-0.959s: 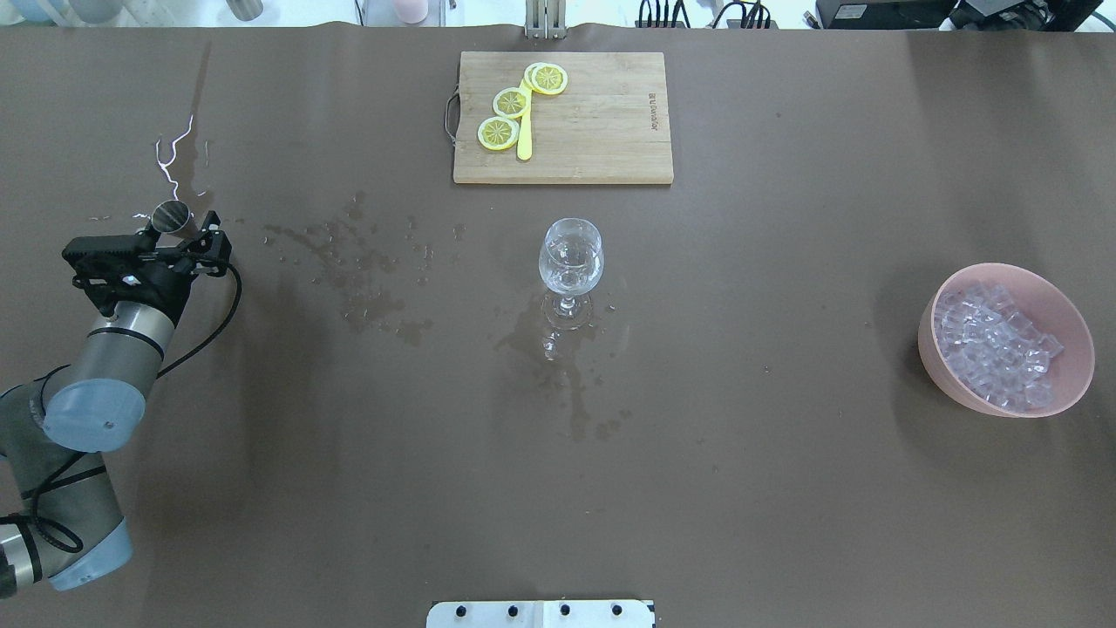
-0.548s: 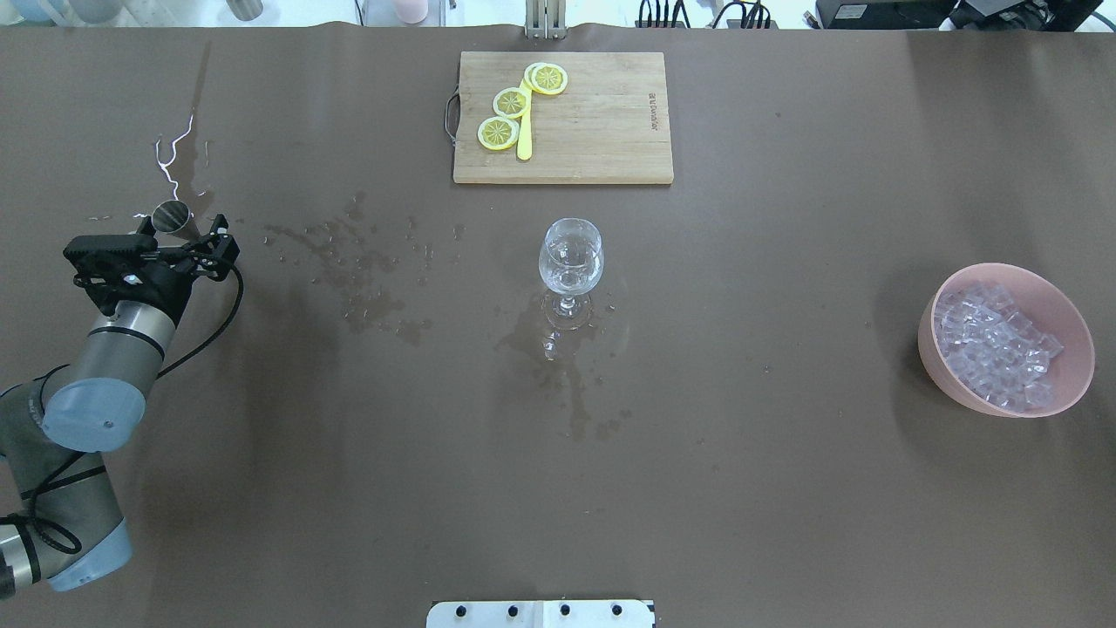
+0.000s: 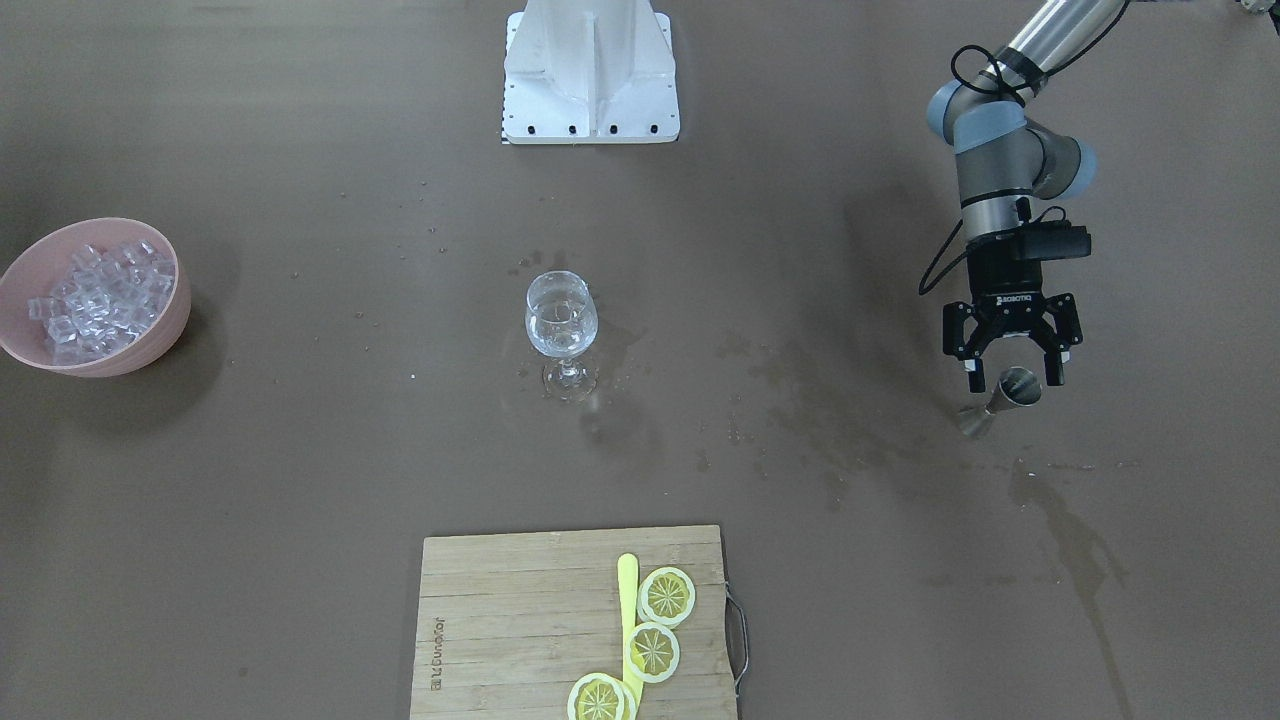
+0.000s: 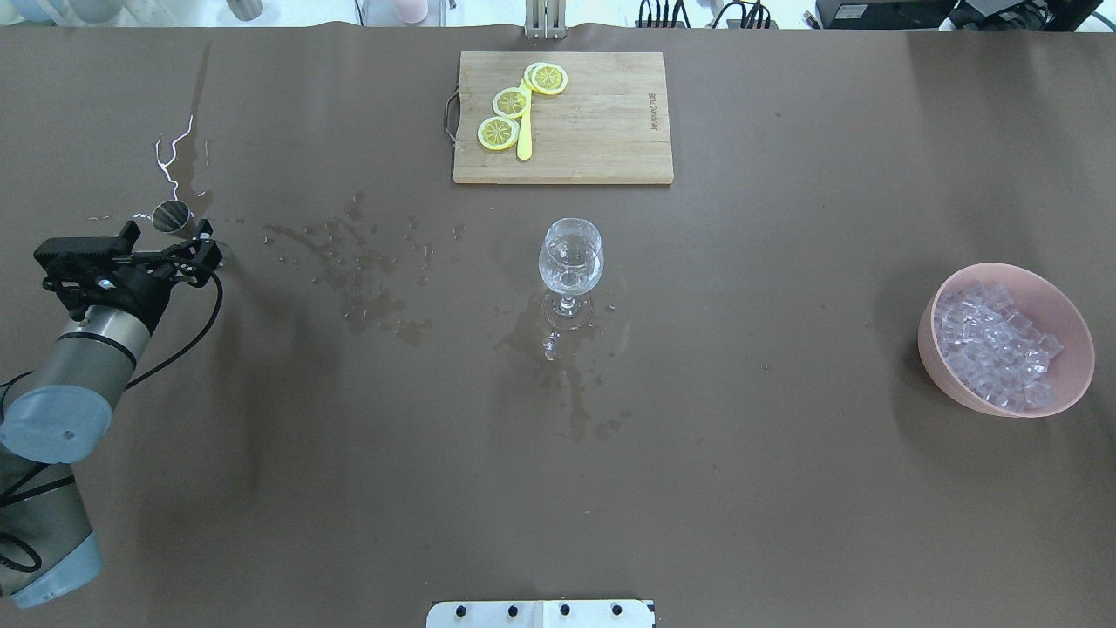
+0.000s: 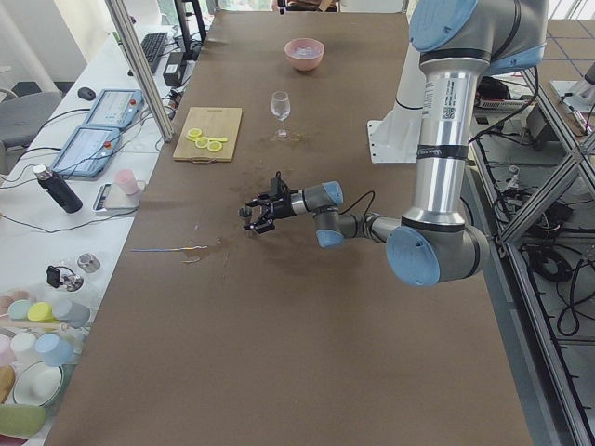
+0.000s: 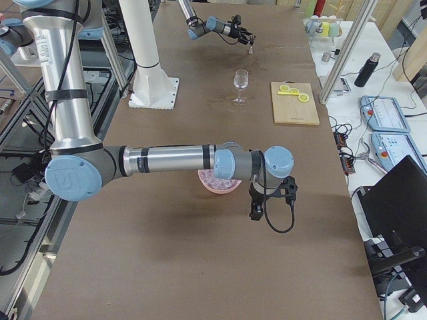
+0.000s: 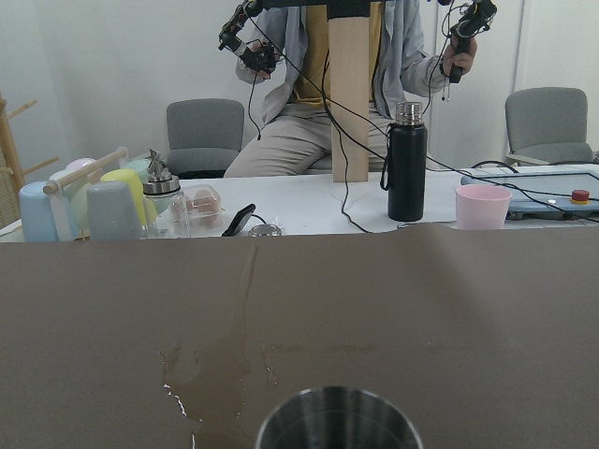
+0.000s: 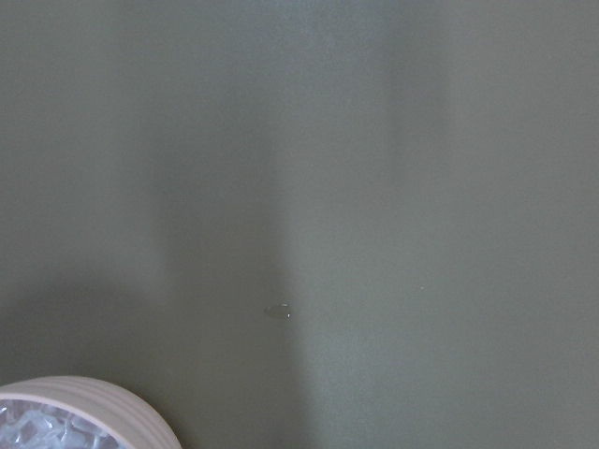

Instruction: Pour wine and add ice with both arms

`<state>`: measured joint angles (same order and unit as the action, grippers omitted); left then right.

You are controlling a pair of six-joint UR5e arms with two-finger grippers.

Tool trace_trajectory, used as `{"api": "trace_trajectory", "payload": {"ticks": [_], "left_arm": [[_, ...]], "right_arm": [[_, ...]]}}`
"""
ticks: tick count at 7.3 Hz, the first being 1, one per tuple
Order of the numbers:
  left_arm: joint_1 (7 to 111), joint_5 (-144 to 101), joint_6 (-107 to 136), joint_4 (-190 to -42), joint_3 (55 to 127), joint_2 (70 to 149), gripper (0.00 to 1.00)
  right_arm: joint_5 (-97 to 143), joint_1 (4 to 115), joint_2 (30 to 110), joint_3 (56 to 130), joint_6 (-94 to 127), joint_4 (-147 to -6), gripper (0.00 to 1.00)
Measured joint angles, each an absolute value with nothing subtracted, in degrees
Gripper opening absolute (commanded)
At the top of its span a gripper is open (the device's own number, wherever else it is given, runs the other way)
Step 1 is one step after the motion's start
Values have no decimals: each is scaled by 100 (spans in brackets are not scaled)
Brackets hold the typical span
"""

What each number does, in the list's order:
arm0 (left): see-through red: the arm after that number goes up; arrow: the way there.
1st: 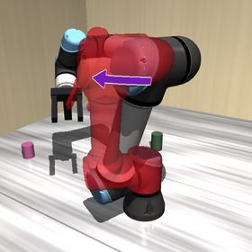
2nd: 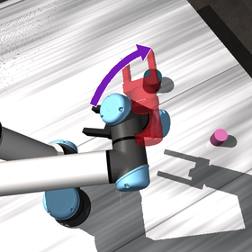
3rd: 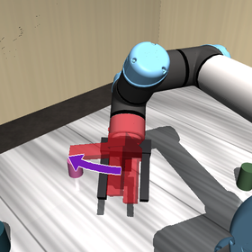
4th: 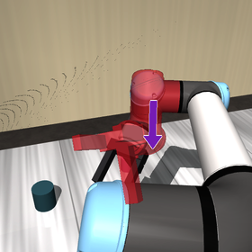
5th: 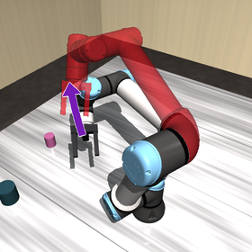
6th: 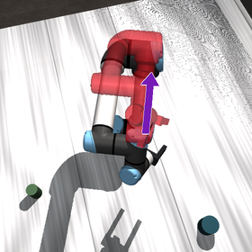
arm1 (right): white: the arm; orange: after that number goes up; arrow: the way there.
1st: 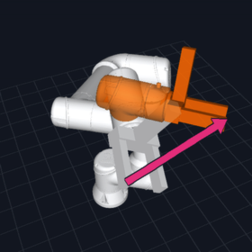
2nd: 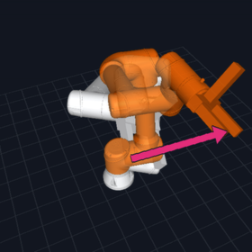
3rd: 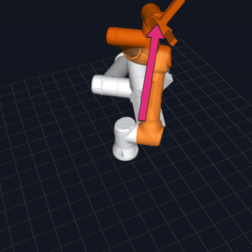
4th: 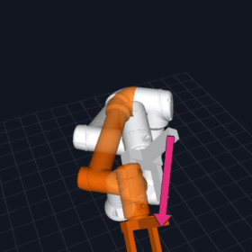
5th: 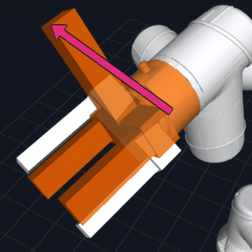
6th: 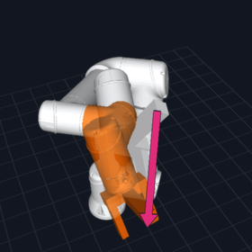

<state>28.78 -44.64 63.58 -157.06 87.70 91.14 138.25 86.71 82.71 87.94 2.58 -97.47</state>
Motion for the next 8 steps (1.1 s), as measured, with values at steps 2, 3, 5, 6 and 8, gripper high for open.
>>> {"api": "trace_trajectory", "payload": {"ticks": [2, 3, 5, 6, 8], "left_arm": [[2875, -4615, 6356, -15691, 9226, 8805, 98], [2875, -4734, 6360, -15627, 9465, 8686, 98], [2875, -4950, 6357, -15300, 9961, 8560, 98], [2887, -5114, 6353, -14981, 10263, 8543, 98], [3040, -5658, 6335, -14099, 10871, 8577, 98]], "right_arm": [[13825, 8674, 8260, 8797, 255, -9747, 100], [13825, 8674, 8249, 8798, 253, -9751, 100], [13815, 8675, 8227, 8820, 261, -9773, 100], [13806, 8675, 8198, 8855, 374, -9773, 100], [13818, 8665, 8140, 9016, 924, -9721, 100]]}}
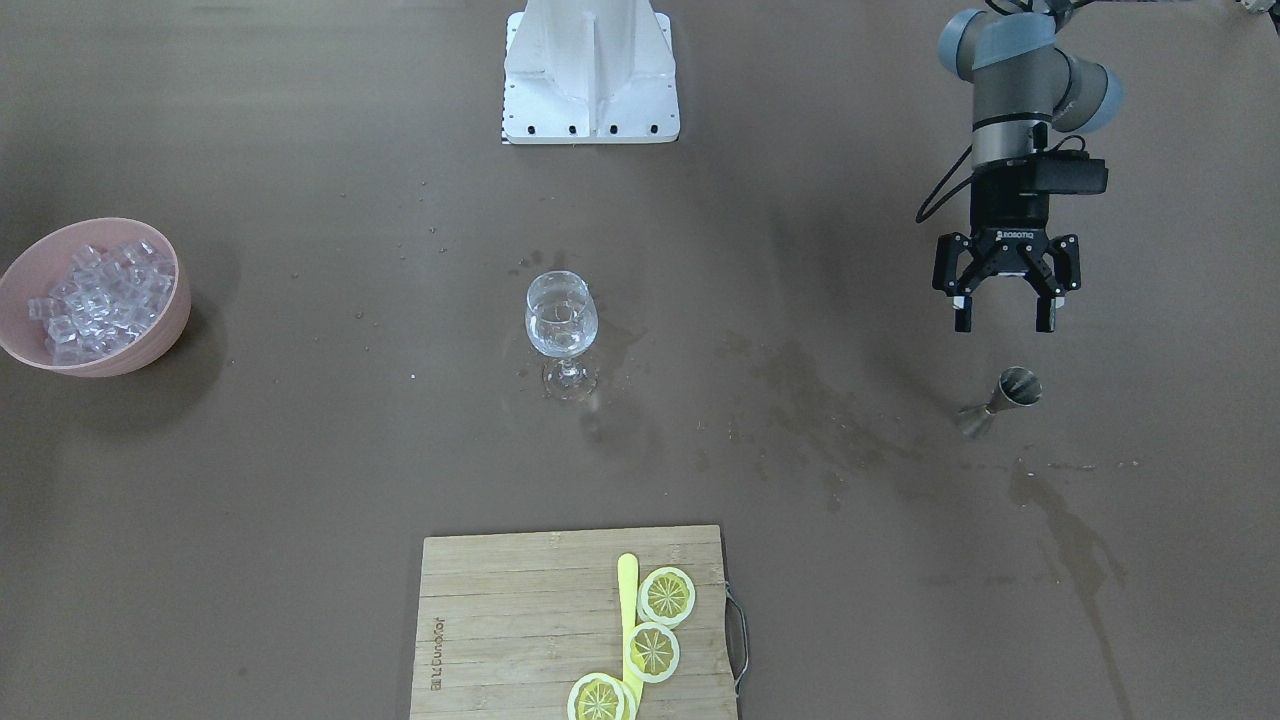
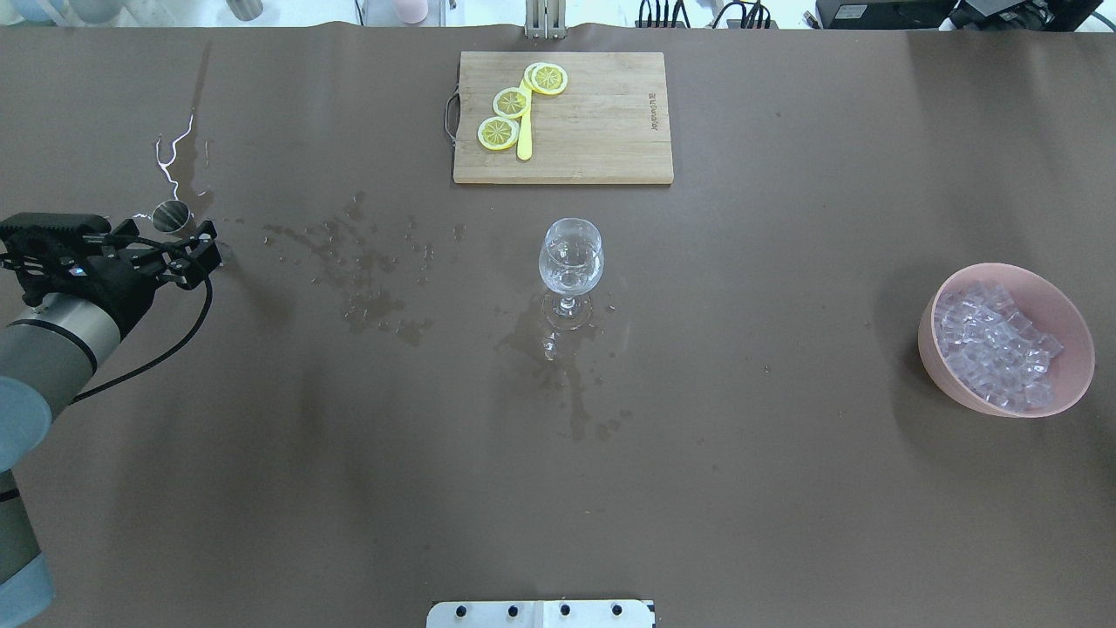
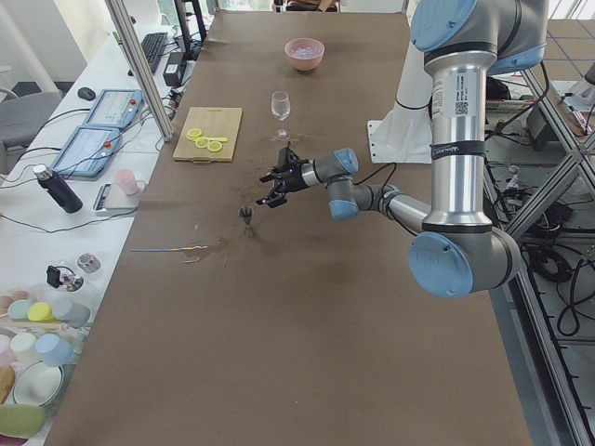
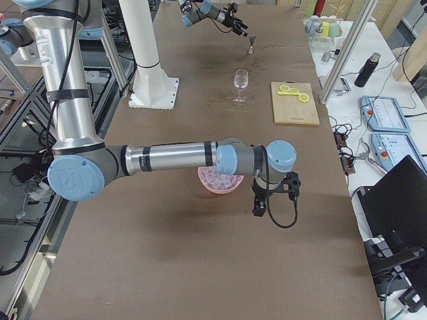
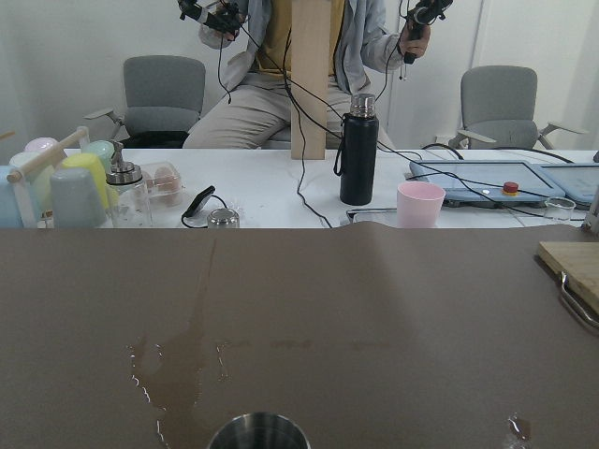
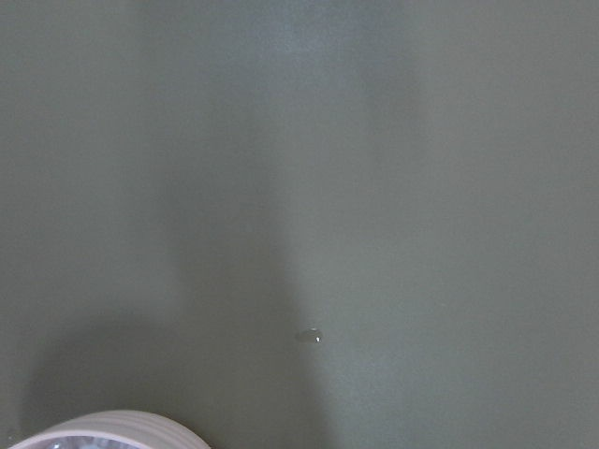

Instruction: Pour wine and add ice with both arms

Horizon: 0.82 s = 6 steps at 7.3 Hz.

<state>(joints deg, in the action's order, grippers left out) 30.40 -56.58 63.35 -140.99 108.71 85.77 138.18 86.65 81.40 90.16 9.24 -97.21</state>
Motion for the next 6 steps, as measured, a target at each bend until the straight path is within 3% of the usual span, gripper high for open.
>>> {"api": "trace_trajectory", "payload": {"ticks": [6], "left_arm": [[5675, -9995, 5600, -12782, 11192, 8568, 98]], "right_arm": [[13631, 7455, 8827, 11252, 1749, -9572, 100]]}}
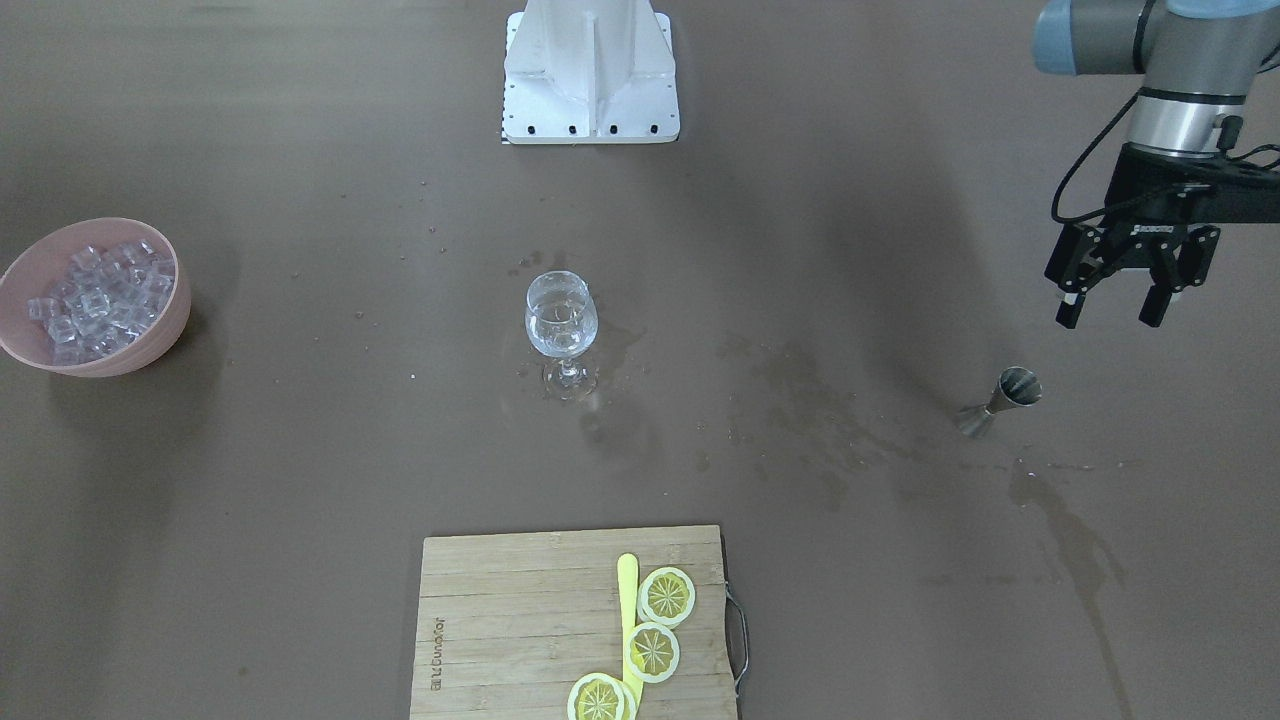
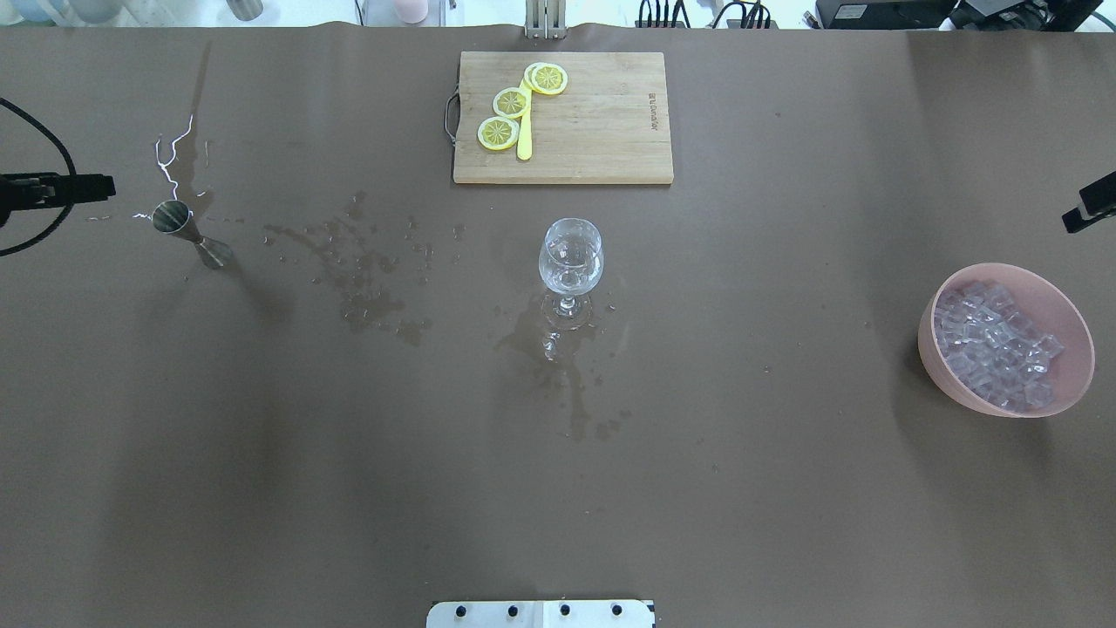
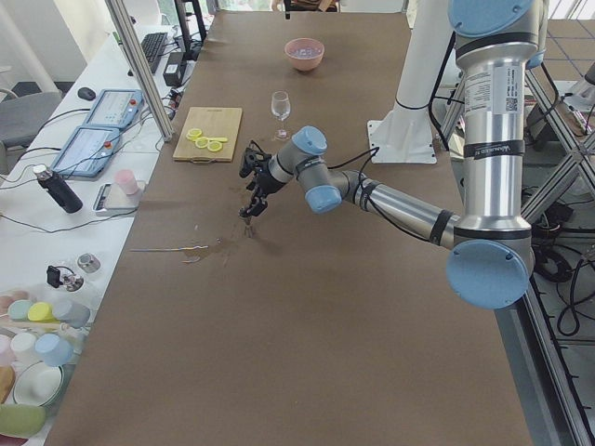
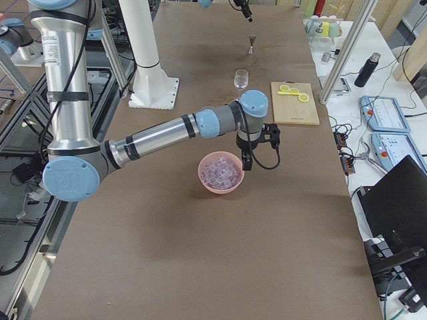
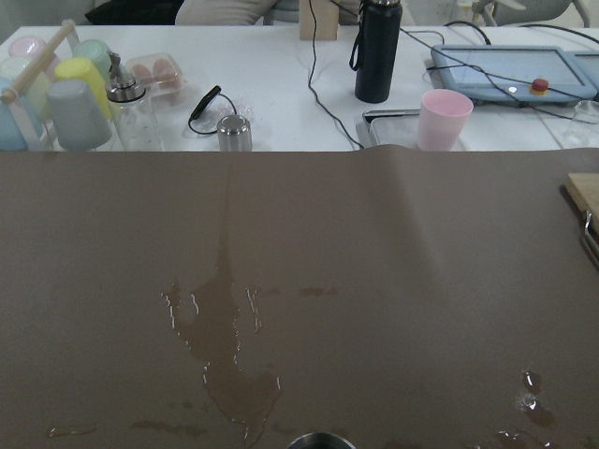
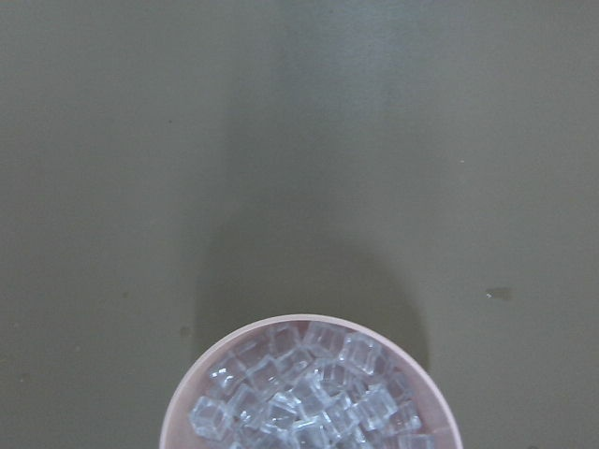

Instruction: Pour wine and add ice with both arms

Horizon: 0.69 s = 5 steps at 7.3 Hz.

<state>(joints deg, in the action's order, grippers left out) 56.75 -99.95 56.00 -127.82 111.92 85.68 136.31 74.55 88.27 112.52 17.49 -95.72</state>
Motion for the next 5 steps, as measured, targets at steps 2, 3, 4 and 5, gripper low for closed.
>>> {"api": "trace_trajectory", "payload": {"ticks": [2, 3, 4, 5], "left_arm": [[5998, -10353, 5085, -12573, 11189, 8561, 98], [6105, -10399, 4989, -12561, 11197, 8543, 98], [6170, -10405, 5030, -12578, 11154, 8506, 98], [6193, -10330, 5070, -12588, 11050, 8484, 98]], "right_arm": [[13411, 7023, 8905, 11533, 1906, -9477, 100], [13367, 6898, 8965, 11562, 1924, -9340, 100], [13324, 6786, 9079, 11567, 1966, -9101, 100], [13234, 6667, 9269, 11555, 2048, -8702, 100]]}}
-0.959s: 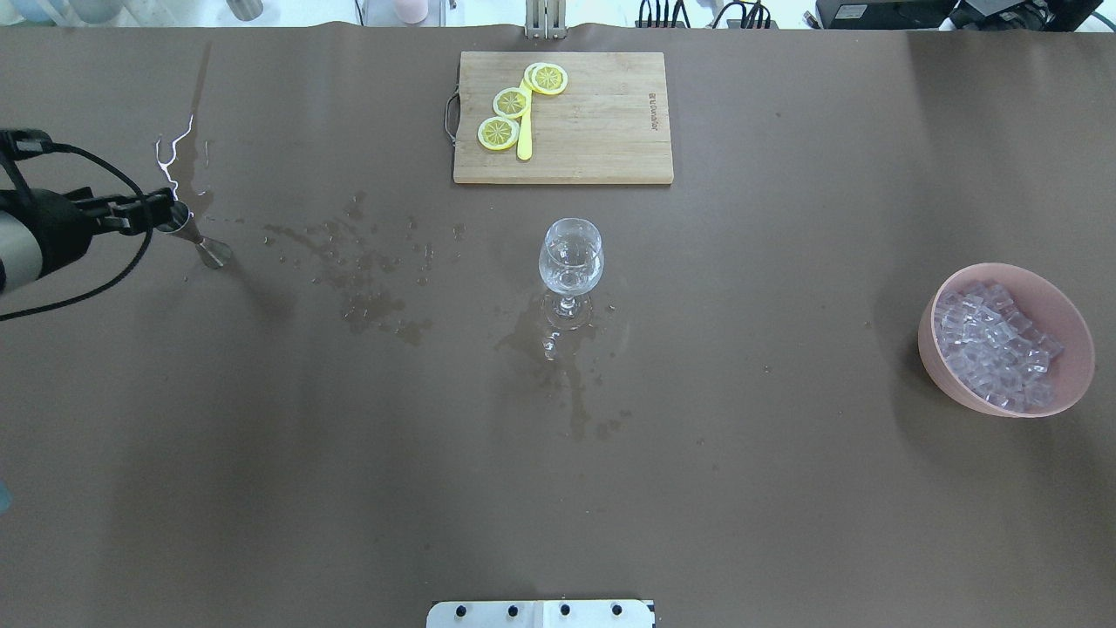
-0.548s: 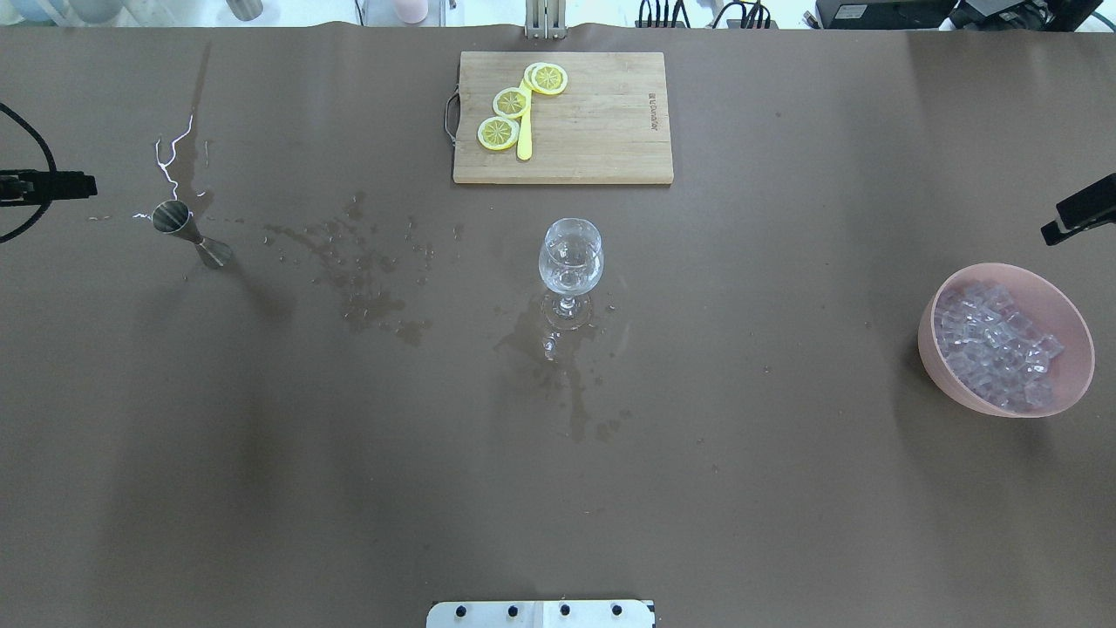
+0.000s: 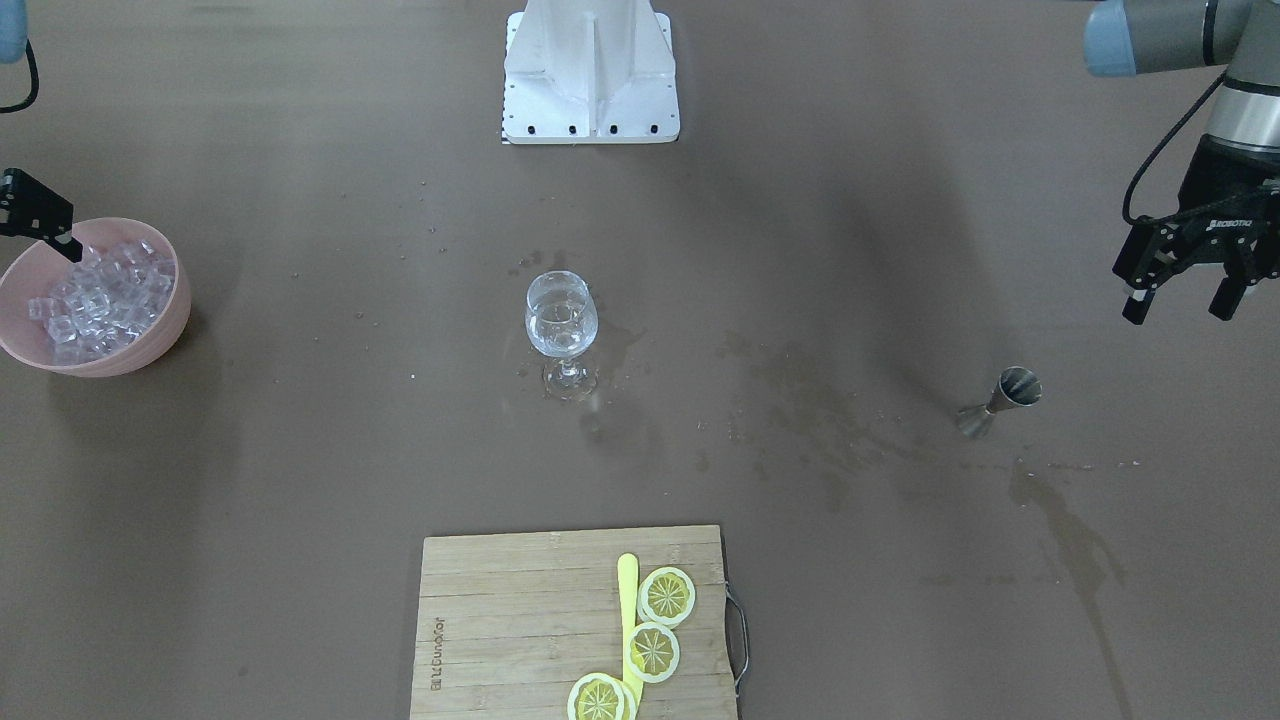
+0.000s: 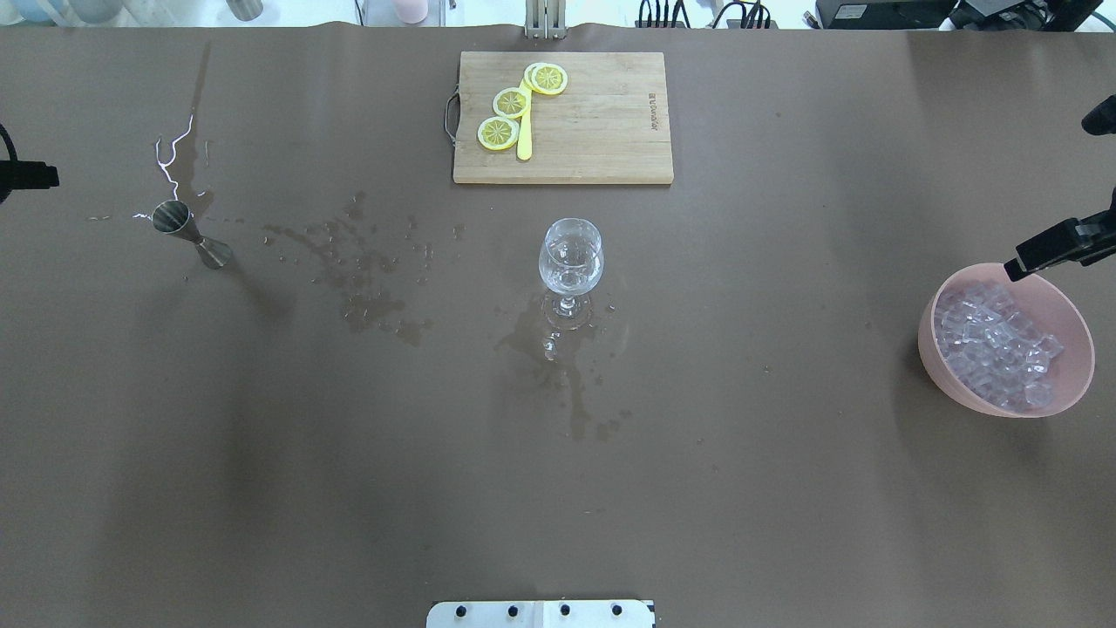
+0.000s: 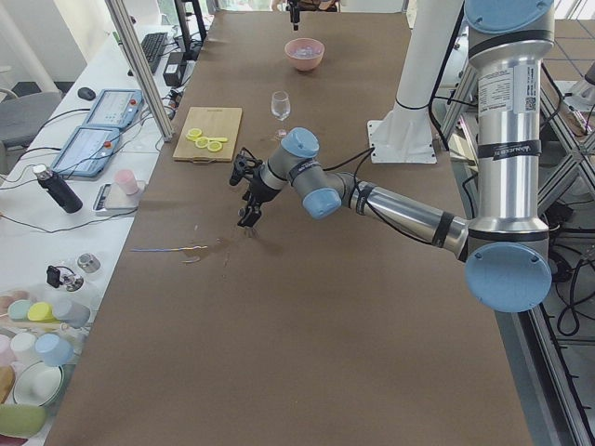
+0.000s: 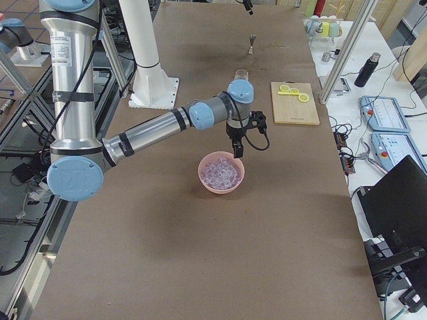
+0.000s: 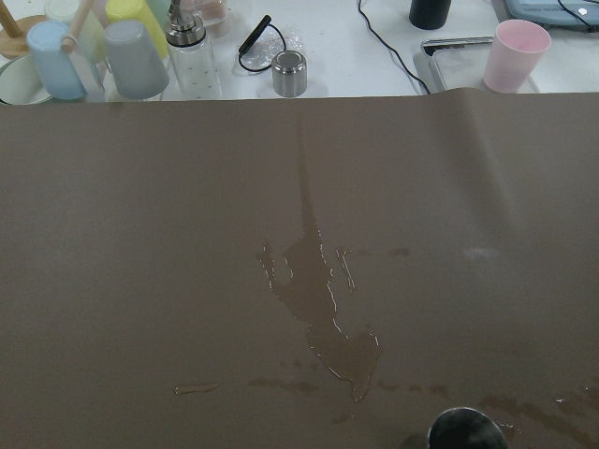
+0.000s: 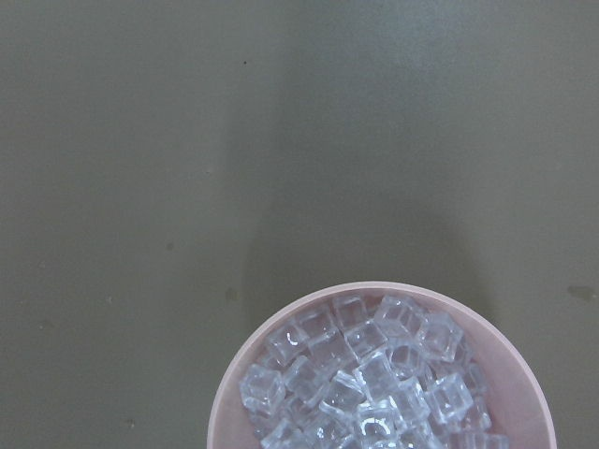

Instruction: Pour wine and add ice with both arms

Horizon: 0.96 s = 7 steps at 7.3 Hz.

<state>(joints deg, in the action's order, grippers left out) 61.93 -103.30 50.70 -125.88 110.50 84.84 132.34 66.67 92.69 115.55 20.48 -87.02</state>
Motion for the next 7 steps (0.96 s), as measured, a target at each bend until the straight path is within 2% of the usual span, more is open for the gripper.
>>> {"api": "trace_trajectory", "payload": {"ticks": [2, 4, 7], "left_arm": [[6185, -10179, 5077, -12536, 10821, 8517, 98], [6210, -10298, 5072, -12273, 10721, 8768, 98], [6780, -11453, 5071, -11735, 10733, 9035, 98]], "right_arm": [[12977, 6378, 9590, 11423, 2175, -7856, 100], [12653, 6112, 9642, 11266, 2233, -7577, 100], [12559, 5961, 9628, 10865, 2275, -7195, 100]]}}
